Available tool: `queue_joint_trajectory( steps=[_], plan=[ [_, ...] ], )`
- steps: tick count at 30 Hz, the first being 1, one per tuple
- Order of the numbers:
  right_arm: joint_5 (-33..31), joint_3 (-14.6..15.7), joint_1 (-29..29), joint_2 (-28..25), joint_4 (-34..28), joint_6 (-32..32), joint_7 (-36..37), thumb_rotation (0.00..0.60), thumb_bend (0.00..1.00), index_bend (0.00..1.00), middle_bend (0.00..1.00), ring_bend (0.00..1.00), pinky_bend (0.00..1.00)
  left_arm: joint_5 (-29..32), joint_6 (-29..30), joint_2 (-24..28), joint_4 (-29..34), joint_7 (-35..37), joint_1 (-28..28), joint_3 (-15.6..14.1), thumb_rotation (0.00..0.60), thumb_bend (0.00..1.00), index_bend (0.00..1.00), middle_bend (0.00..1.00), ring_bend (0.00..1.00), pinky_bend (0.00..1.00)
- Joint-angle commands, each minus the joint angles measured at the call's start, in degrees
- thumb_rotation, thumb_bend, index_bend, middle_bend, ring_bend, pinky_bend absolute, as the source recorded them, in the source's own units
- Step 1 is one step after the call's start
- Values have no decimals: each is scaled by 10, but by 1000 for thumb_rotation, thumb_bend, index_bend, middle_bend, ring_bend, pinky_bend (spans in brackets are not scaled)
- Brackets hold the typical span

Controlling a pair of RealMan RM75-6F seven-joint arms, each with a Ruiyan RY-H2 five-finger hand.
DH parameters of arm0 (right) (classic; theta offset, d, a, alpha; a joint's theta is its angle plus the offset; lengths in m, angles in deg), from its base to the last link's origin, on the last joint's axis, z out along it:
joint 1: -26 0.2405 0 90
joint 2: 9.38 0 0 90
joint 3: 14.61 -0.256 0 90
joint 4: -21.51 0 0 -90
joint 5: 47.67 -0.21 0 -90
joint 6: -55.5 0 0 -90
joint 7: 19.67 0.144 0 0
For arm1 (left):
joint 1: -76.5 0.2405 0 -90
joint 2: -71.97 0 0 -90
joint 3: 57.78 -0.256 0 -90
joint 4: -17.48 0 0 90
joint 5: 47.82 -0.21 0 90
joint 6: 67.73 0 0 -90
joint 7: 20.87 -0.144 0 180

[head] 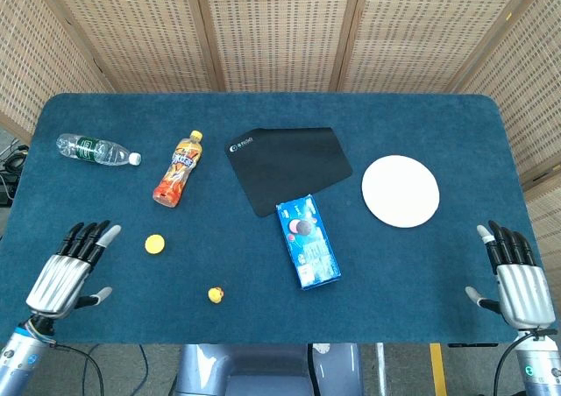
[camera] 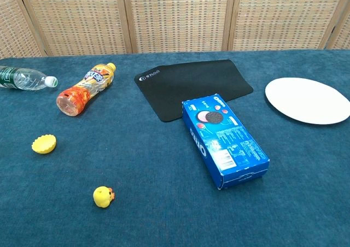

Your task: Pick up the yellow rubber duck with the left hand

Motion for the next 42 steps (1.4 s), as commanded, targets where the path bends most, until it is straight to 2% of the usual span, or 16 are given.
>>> queue_joint_trajectory(
  steps=[1,5,11,21,32,42],
  plan=[
    [-2,0,0,0,1,1,1,600,0,24,0,0,49,-20,-40,3,33,-20,-33,-3,600,187,162,0,0,0],
    [-11,-3,2,-1,1,7,5,600,0,25,0,0,49,-28,-94,-5,63,-57,-69,-1,600,233,270,0,0,0],
    [-18,-6,2,-3,2,11,11,600,0,25,0,0,49,-5,-149,-26,80,-103,-98,6,600,248,365,0,0,0],
    [-32,-12,3,-7,6,18,25,600,0,25,0,0,48,73,-242,-90,66,-161,-150,25,600,284,390,0,0,0],
    [-40,-14,6,-9,7,25,30,600,0,24,0,0,48,123,-273,-130,59,-218,-178,25,600,288,369,0,0,0],
    [-43,-16,4,-14,6,24,42,600,0,25,0,0,49,160,-277,-154,55,-250,-186,6,600,290,373,0,0,0]
  ],
)
